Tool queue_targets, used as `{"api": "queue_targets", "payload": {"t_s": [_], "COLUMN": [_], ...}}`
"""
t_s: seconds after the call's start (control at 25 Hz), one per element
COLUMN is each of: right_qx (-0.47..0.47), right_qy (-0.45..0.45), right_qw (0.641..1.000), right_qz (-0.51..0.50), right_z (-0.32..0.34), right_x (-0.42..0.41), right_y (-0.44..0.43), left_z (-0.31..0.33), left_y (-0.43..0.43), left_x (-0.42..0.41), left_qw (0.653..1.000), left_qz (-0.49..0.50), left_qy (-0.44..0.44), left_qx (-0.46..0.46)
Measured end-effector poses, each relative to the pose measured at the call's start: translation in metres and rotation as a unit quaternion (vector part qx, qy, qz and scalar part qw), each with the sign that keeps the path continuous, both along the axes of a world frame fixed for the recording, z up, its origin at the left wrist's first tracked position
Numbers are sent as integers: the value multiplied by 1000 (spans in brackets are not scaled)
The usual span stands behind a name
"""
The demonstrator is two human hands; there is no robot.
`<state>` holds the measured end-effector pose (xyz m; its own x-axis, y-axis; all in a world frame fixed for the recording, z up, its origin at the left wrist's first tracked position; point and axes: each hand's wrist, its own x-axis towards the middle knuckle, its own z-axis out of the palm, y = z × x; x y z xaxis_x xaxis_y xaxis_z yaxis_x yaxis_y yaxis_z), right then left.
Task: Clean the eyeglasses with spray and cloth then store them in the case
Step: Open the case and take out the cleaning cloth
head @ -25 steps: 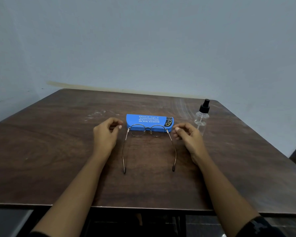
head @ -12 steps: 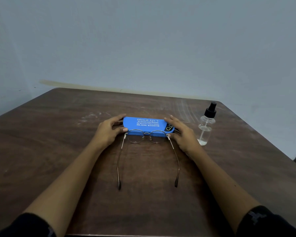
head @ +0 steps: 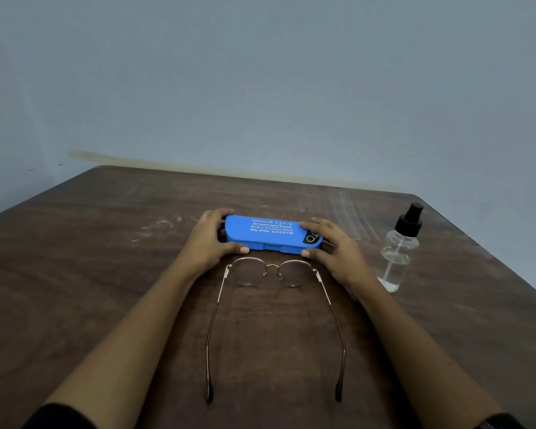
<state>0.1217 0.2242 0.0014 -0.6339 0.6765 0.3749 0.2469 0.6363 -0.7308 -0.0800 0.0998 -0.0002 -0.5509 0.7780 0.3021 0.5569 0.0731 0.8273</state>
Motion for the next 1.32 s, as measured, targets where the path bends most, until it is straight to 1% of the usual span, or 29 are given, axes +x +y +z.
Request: {"api": "queue_targets", "payload": {"t_s": [0.12, 0.4, 0.52, 0.6, 0.84, 0.96, 1.32], "right_qx": [54, 205, 249, 297, 452, 487, 547], "right_qy": [-15, -29, -22, -32, -44, -40, -30], "right_qw": [998, 978, 967, 953, 889, 870, 834], "right_qz": [4, 42, 54, 56, 65, 69, 62], "right_z": [2, 6, 6, 6, 8, 8, 10], "right_x": [-6, -24, -29, -30, -36, -38, -41], "right_y": [4, 9, 13, 16, 21, 22, 18], "left_z": [-2, -3, -3, -3, -1, 0, -1], "left_y": [7, 7, 8, 9, 8, 9, 10], "left_x": [-3, -2, -4, -4, -5, -6, -9], "left_qw": [999, 998, 998, 998, 998, 998, 998], "left_qz": [13, 5, 12, 16, 21, 19, 14], "left_qy": [36, 65, 58, 45, 32, 31, 33], "left_qx": [-23, -18, -28, -30, -39, -50, -50]}}
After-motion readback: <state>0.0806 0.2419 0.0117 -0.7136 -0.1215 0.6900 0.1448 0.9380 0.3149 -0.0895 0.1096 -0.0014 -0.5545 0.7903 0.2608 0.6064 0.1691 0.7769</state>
